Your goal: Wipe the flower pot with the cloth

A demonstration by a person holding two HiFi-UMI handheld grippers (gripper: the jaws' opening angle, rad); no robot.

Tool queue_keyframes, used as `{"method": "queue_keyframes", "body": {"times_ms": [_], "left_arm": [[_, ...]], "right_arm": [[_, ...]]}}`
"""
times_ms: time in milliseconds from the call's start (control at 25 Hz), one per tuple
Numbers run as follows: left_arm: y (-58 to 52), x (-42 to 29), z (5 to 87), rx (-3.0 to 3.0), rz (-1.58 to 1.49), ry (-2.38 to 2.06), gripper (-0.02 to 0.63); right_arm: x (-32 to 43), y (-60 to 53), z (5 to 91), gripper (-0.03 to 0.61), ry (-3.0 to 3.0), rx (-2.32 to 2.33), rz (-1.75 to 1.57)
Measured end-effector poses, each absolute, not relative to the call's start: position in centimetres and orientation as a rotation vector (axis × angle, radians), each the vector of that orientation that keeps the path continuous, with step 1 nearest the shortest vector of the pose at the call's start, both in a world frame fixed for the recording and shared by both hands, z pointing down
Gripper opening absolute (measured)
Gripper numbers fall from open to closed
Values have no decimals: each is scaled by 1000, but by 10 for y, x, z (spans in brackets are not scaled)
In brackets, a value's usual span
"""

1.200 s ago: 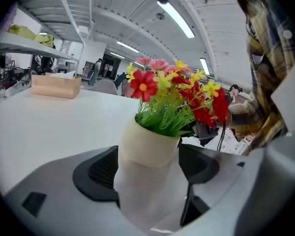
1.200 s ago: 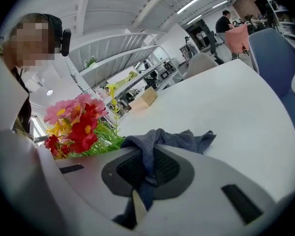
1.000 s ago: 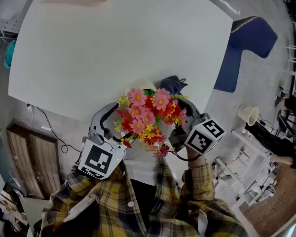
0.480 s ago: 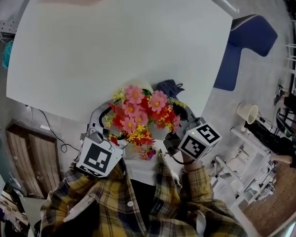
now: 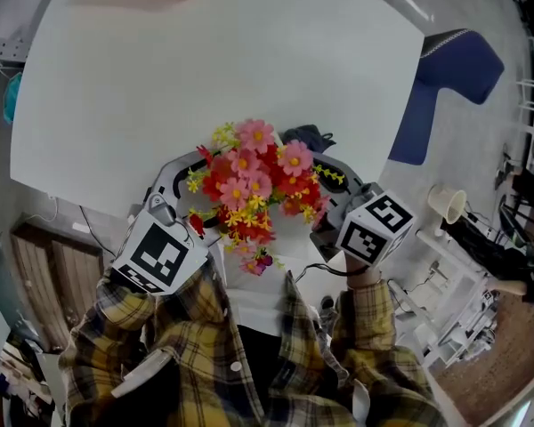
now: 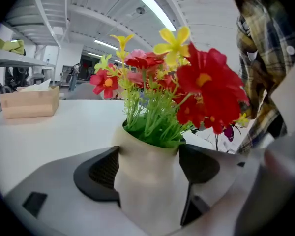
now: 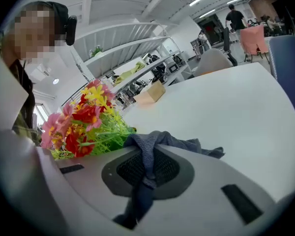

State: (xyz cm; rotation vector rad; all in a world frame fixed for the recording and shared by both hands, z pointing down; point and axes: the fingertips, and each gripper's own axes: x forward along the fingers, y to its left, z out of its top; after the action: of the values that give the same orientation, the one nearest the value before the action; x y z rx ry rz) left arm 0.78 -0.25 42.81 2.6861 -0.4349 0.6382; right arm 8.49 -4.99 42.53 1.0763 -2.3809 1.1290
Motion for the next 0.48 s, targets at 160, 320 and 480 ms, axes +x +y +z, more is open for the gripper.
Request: {"method": "queue_keyframes", "body": {"times_ms": [160,320,480], "left_arm": [[-6,8,427,2716,682,-359,379],[-12,12,428,2751,736,-267,379],[-13,10,425,2801,816,-133,379]], "right_arm": [[83,-67,422,12,-2393,1015,1083],[86,-82,423,12,-2409,934,1042],[83,-90,418,12,-2424,851,1002]]}}
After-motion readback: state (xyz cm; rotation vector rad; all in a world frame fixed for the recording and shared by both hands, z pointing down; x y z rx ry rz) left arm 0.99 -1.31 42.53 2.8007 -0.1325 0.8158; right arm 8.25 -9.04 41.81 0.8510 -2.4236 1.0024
